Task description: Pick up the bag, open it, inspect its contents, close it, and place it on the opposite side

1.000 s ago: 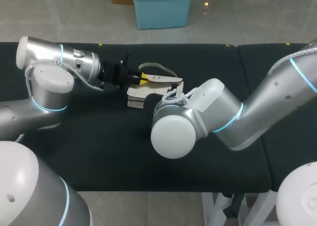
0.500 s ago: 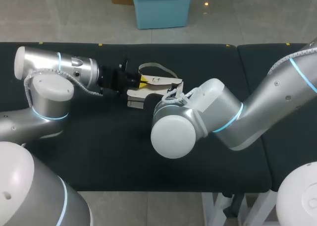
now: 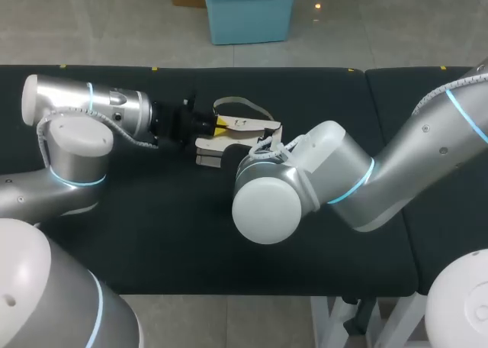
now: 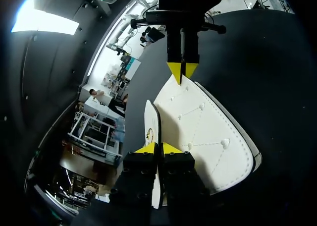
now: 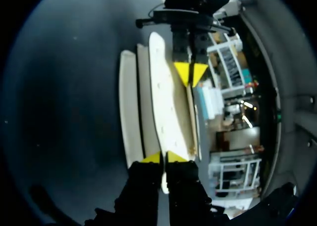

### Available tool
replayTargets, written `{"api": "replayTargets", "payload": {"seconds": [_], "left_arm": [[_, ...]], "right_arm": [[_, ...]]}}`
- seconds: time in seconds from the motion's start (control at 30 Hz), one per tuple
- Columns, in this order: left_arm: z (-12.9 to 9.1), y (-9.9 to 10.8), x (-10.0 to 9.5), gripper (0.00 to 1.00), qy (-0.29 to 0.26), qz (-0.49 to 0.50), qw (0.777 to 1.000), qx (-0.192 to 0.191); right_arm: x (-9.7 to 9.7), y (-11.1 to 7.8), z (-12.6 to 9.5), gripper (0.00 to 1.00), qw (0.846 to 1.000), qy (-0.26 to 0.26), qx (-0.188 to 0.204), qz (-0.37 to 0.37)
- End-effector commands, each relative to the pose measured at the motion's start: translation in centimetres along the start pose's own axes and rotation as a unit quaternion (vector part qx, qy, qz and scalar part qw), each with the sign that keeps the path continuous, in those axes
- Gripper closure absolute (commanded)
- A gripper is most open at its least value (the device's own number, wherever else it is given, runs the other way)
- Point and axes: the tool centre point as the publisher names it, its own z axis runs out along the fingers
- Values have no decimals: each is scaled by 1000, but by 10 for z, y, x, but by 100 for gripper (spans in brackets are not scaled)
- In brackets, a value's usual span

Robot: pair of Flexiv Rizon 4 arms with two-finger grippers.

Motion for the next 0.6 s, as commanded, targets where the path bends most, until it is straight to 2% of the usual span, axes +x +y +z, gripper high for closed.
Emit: {"api": "replayTargets", "payload": {"seconds": [0.03, 0.6], "left_arm": [[-4, 0, 5, 100, -2, 14, 1000, 10], [-2, -6, 11, 100, 26, 45, 998, 25]], "right_arm": [[1, 0, 1, 100, 1000, -1, -1, 0], [1, 0, 1, 100, 1000, -1, -1, 0]]}}
